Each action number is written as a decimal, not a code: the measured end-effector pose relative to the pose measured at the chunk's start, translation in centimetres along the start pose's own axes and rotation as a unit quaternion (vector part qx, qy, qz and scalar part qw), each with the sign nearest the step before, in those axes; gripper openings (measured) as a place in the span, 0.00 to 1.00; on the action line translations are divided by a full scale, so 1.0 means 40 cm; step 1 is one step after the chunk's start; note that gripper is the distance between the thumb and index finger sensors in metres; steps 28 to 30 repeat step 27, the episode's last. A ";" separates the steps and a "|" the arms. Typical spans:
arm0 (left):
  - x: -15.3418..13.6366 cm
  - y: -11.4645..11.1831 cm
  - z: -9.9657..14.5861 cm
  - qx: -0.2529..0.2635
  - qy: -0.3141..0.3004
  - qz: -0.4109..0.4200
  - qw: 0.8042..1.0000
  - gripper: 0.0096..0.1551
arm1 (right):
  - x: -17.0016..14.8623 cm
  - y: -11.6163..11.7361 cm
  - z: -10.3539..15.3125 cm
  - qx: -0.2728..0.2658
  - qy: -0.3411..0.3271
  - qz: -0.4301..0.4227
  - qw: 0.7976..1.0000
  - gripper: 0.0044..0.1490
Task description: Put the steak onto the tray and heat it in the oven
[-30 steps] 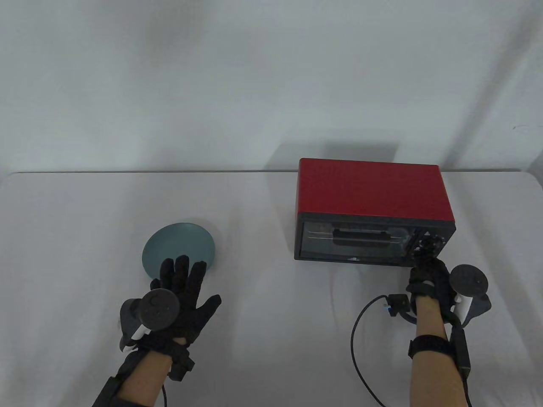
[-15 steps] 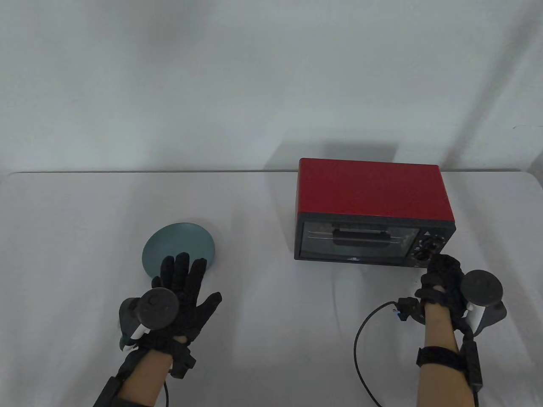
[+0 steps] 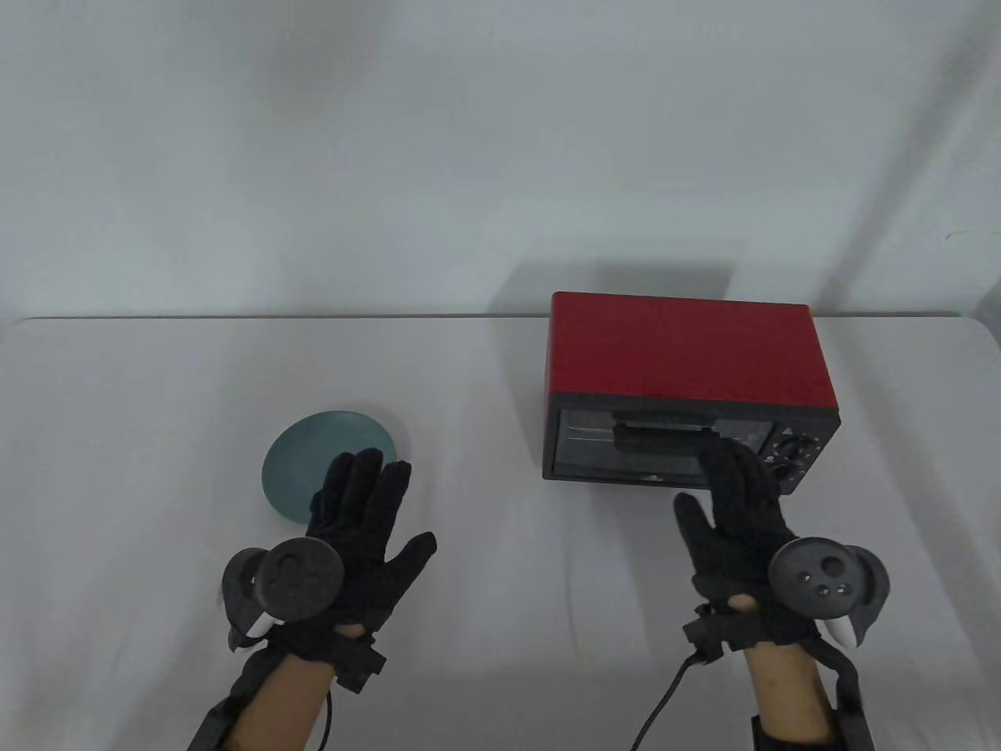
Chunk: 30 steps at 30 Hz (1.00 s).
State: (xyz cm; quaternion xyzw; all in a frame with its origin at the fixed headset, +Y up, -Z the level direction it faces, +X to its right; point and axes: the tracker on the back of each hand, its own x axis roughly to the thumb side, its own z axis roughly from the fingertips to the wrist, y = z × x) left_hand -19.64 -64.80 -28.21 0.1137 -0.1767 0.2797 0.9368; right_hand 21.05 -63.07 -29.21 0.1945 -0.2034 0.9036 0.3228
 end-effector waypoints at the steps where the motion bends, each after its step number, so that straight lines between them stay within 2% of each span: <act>1: 0.000 -0.011 0.003 -0.004 -0.001 -0.005 1.000 0.48 | 0.004 0.024 0.003 0.016 -0.008 0.014 1.000 0.47; 5: -0.016 -0.063 0.008 -0.040 -0.006 -0.028 0.999 0.49 | -0.001 0.129 0.020 0.129 -0.025 0.058 0.990 0.48; 8: -0.016 -0.075 0.008 -0.050 -0.022 -0.054 0.997 0.50 | -0.012 0.152 0.025 0.154 -0.032 0.093 0.983 0.50; 15: -0.026 -0.096 0.013 -0.093 -0.016 -0.071 0.993 0.54 | -0.021 0.168 0.035 0.176 -0.034 0.114 0.977 0.51; 30: -0.030 -0.103 0.018 -0.101 -0.004 -0.088 0.991 0.54 | -0.023 0.184 0.034 0.188 -0.030 0.089 0.978 0.50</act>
